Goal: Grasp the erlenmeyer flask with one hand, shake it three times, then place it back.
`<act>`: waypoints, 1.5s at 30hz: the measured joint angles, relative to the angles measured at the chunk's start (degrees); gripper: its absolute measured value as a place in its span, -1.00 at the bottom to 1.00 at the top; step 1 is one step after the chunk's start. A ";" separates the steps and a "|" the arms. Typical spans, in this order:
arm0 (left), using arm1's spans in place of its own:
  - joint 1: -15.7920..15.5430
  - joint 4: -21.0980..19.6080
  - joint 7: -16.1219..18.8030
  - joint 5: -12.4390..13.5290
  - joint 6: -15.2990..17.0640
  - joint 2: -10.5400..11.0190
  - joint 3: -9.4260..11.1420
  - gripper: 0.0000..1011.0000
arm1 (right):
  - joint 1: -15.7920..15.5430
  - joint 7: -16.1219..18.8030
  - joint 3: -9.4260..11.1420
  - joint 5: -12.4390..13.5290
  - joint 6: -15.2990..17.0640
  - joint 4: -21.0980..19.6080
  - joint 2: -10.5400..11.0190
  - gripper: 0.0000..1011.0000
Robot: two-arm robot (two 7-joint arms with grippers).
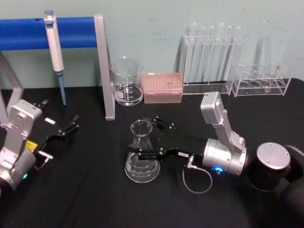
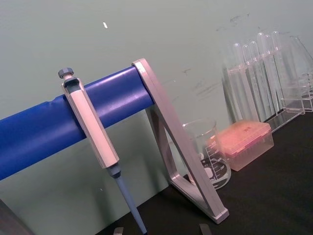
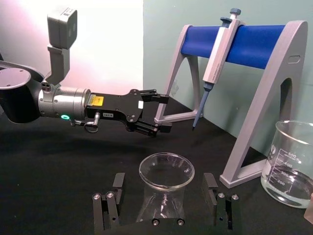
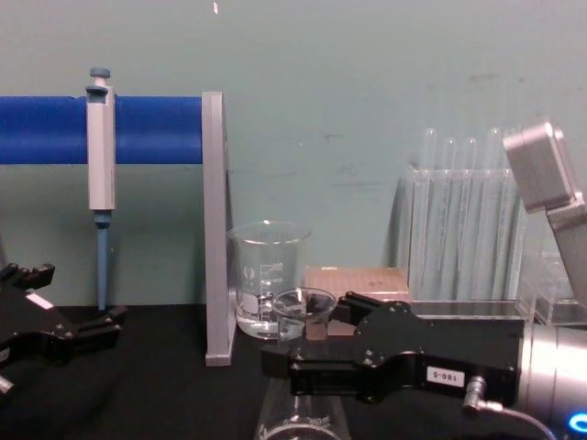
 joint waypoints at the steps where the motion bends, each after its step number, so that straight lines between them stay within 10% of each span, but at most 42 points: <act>1: 0.00 0.00 0.00 0.00 0.00 0.00 0.00 0.98 | -0.05 -0.13 0.00 -0.03 0.04 -0.09 0.01 0.98; 34: 0.00 0.00 0.00 0.00 0.00 0.00 0.00 0.98 | -0.17 -0.31 0.05 -0.09 0.00 -0.23 0.08 0.98; 45: 0.00 0.00 0.00 0.00 0.00 0.00 0.00 0.98 | -0.17 -0.31 0.05 -0.09 -0.01 -0.23 0.07 0.50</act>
